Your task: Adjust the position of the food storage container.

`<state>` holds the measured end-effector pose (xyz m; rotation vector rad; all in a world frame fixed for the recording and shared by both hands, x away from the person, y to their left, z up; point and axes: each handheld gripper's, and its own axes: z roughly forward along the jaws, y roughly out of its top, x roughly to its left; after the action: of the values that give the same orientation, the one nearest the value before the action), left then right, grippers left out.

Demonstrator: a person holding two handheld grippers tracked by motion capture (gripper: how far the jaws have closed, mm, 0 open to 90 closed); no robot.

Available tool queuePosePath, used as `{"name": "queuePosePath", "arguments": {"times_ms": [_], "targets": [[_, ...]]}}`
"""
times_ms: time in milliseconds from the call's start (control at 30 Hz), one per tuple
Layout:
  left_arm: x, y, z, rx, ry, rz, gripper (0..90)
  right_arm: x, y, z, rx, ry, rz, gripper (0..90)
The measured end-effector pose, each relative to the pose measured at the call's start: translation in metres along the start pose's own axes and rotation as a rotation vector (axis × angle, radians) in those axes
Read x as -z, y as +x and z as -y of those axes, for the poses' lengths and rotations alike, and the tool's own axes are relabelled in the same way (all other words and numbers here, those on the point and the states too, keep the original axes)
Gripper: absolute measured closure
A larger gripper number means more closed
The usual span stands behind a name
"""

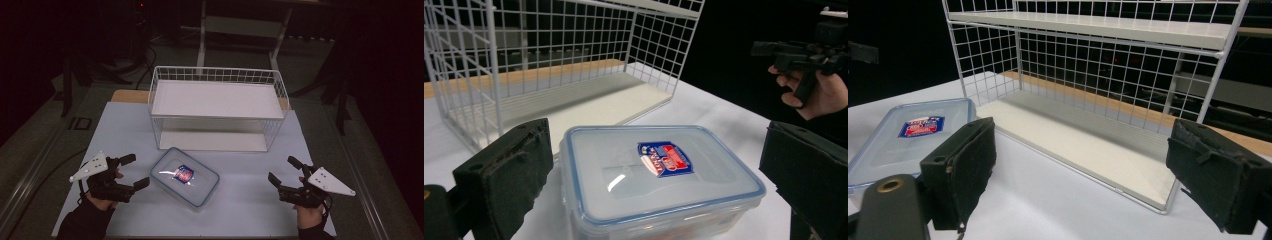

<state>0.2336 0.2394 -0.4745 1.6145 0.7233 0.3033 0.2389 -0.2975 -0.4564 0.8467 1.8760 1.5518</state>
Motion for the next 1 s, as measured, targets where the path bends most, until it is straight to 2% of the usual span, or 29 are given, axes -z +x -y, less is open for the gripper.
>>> {"name": "queuePosePath", "arguments": {"times_ms": [100,167,300,367,400,433,467,500,567,600,633,667,733,800,833,867,900,933,967,1000], "targets": [[0.000,0.000,-0.001,0.011,0.000,0.005,0.8,0.000,0.001,-0.001,0.004,0.000,0.003,12.3],[0.000,-0.003,-0.004,0.017,-0.001,0.023,0.9,0.000,0.001,-0.001,0.001,-0.001,0.000,12.3],[-0.001,-0.010,-0.010,0.001,0.012,0.038,0.9,-0.001,0.002,-0.002,-0.002,-0.007,0.000,12.3],[-0.003,-0.016,-0.011,-0.006,0.055,0.066,0.9,-0.001,0.003,-0.003,-0.003,-0.008,-0.001,12.3],[-0.003,-0.016,-0.011,-0.006,0.055,0.066,0.9,-0.001,0.003,-0.003,-0.003,-0.008,-0.001,12.3],[-0.007,-0.021,-0.010,-0.018,0.110,0.076,0.9,-0.002,0.004,-0.003,-0.002,-0.007,-0.003,12.3],[-0.007,-0.021,-0.010,-0.018,0.110,0.076,1.2,-0.002,0.004,-0.003,0.000,-0.007,-0.005,12.2],[-0.009,-0.025,-0.008,-0.028,0.151,0.092,2.7,-0.003,0.005,-0.003,-0.001,-0.005,-0.005,12.2],[-0.010,-0.027,-0.008,-0.035,0.165,0.092,6.0,-0.003,0.005,-0.004,-0.002,-0.006,-0.007,12.3],[-0.012,-0.031,-0.008,-0.039,0.179,0.113,10.0,-0.003,0.005,-0.004,-0.003,-0.004,-0.008,12.3],[-0.012,-0.031,-0.008,-0.039,0.179,0.113,12.4,-0.004,0.006,-0.004,-0.005,-0.002,-0.008,12.3],[-0.014,-0.034,-0.007,-0.056,0.206,0.125,15.9,-0.004,0.006,-0.004,-0.005,0.001,-0.008,12.3],[-0.018,-0.037,-0.004,-0.073,0.249,0.134,19.1,-0.005,0.006,-0.003,-0.006,0.005,-0.010,12.3],[-0.023,-0.040,0.000,-0.072,0.287,0.130,27.5,-0.006,0.006,-0.003,-0.009,0.009,-0.010,12.3],[-0.023,-0.040,0.000,-0.072,0.287,0.130,31.0,-0.006,0.006,-0.003,-0.009,0.009,-0.010,12.3],[-0.025,-0.040,0.003,-0.070,0.299,0.146,34.9,-0.007,0.005,-0.003,-0.011,0.011,-0.014,12.4],[-0.027,-0.041,0.005,-0.071,0.312,0.161,34.9,-0.007,0.005,-0.003,-0.011,0.011,-0.014,12.4],[-0.031,-0.041,0.008,-0.066,0.349,0.184,43.2,-0.008,0.006,-0.002,-0.016,0.013,-0.016,12.4],[-0.032,-0.040,0.009,-0.061,0.365,0.202,45.5,-0.008,0.006,-0.002,-0.017,0.013,-0.014,12.4],[-0.033,-0.039,0.011,-0.048,0.384,0.212,52.0,-0.008,0.006,-0.002,-0.020,0.012,-0.012,12.4]]}}
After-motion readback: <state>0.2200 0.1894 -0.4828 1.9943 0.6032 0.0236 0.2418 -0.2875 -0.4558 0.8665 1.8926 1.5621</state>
